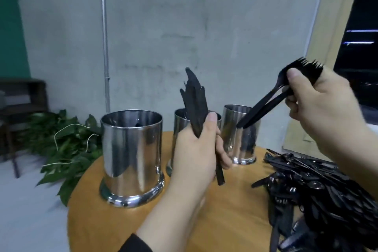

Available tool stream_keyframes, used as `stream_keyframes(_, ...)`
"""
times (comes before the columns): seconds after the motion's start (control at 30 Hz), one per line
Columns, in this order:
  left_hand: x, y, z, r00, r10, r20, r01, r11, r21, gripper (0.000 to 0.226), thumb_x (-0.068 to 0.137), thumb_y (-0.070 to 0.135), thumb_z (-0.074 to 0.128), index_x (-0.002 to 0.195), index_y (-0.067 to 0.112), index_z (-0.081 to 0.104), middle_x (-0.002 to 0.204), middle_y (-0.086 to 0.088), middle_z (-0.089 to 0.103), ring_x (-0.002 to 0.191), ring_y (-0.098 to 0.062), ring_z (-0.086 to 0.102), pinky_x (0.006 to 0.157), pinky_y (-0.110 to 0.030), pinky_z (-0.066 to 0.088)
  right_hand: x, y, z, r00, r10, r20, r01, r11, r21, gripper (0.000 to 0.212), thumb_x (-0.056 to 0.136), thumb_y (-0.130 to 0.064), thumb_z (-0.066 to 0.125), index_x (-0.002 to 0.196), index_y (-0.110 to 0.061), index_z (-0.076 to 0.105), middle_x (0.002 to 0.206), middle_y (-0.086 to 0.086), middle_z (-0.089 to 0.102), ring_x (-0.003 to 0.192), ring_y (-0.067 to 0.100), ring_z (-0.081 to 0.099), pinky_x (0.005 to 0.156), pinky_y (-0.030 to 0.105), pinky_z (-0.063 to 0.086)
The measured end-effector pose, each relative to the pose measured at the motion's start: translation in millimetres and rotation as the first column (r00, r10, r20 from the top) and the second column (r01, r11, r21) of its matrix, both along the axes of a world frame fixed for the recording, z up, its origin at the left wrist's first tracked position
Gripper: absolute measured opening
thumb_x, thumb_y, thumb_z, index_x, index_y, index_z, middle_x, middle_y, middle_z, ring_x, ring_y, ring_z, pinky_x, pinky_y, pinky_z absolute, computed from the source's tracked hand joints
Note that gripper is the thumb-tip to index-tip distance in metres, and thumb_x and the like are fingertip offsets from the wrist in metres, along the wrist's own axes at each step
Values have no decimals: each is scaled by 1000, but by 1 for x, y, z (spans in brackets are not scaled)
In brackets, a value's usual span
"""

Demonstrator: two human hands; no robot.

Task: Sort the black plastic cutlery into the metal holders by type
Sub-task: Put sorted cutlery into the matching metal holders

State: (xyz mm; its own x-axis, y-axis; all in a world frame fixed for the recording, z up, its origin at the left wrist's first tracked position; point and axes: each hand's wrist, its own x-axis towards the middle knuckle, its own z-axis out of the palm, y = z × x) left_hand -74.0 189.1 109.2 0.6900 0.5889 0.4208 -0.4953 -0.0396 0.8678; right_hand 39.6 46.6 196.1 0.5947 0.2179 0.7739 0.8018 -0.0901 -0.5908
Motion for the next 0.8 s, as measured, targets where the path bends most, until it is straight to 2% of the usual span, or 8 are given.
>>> stream_keyframes(0.1,-19,27,3,998,55,-22,-55,998,-27,41,102,41,58,74,11,54,55,-1,40,45,-17,38,46,-29,36,11,54,14,997,15,73,-11,998,-54,27,101,-42,47,86,-23,57,71,1,55,68,24,51,65,49,45)
stream_keyframes(0.23,-35,55,3,1000,24,20,-21,990,-141,38,98,41,64,72,15,54,54,3,37,43,-12,32,41,-25,29,28,120,22,991,-38,126,61,982,-181,22,106,-30,44,87,-22,52,70,-2,50,62,14,45,53,19,35)
stream_keyframes(0.37,-39,72,-4,1000,-11,-13,8,987,-159,37,98,40,65,75,13,53,54,2,37,42,-13,32,39,-24,30,53,163,10,993,-86,77,107,935,-338,24,106,-29,47,100,-11,61,69,-2,49,70,26,49,61,32,32)
stream_keyframes(0.47,-39,77,-7,999,-43,-14,40,982,-183,36,98,39,65,78,11,54,54,1,37,41,-13,31,39,-23,31,59,175,-5,987,-155,41,148,783,-604,51,103,-49,48,128,-7,61,104,12,68,100,33,62,79,34,45)
stream_keyframes(0.53,-38,77,-8,998,-67,-21,63,985,-163,35,98,39,65,78,12,55,54,1,37,42,-12,32,40,-23,31,57,172,-13,976,-208,71,205,744,-636,69,98,-63,43,141,-10,52,126,15,64,115,34,60,89,38,46)
stream_keyframes(0.63,-35,74,-10,993,-106,-43,99,986,-137,35,97,39,67,74,14,58,55,1,38,44,-12,33,42,-25,32,41,151,-12,976,-162,147,211,871,-444,58,99,-61,42,128,-14,61,101,4,66,96,24,62,76,32,43)
stream_keyframes(0.7,-30,68,-12,986,-159,-54,152,981,-120,34,97,37,68,72,15,60,55,1,39,45,-12,33,44,-25,31,21,130,-10,991,-12,132,60,928,-367,50,101,-58,41,106,-15,66,76,2,60,72,13,57,63,29,39)
stream_keyframes(0.8,-21,54,-15,969,-217,-114,215,976,-38,33,96,31,70,69,14,62,55,0,40,47,-14,35,47,-28,32,-11,99,-16,965,262,10,-234,878,-417,62,99,-63,36,106,-8,66,71,16,56,60,15,49,60,29,42)
